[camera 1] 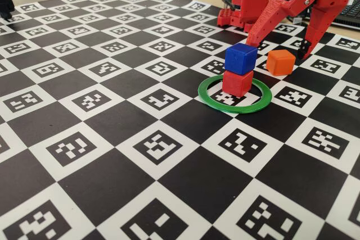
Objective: Grab the red cube then put it in the green circle then put the blue cube on top and finally the orange cube on top
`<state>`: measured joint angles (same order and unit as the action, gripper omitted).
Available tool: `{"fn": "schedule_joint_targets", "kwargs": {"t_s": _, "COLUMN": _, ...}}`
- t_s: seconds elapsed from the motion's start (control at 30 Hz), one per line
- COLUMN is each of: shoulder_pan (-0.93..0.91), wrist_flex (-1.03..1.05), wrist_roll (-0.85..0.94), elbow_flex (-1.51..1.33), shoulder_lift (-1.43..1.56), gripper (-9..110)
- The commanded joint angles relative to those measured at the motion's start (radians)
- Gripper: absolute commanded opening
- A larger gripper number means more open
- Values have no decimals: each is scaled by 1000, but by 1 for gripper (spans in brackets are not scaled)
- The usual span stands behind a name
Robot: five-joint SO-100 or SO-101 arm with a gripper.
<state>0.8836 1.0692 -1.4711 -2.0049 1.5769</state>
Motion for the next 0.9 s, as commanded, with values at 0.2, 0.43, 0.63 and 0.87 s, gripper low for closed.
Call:
{"fn": "schedule_joint_targets", "kwargs": {"t_s": 0.2, "shoulder_pan": -28, "wrist_flex": -55, "wrist_roll": 21, "elbow_flex": -6, "shoulder_lift": -31, "gripper": 46}}
{"fn": "schedule_joint_targets", "kwargs": {"t_s": 0.43, "shoulder_pan": -44, "wrist_flex": -84, "wrist_roll": 35, "elbow_flex": -31, "shoulder_lift": -35, "gripper": 43}}
{"fn": "schedule_joint_targets", "kwargs": {"t_s": 0.63, "shoulder_pan": -55, "wrist_flex": -86, "wrist_roll": 49, "elbow_flex": -34, "shoulder_lift": -35, "gripper": 39}}
{"fn": "schedule_joint_targets", "kwargs": {"t_s": 0.87, "shoulder_pan": -60, "wrist_flex": -84, "wrist_roll": 61, "elbow_flex": -34, "shoulder_lift": -35, "gripper": 33}}
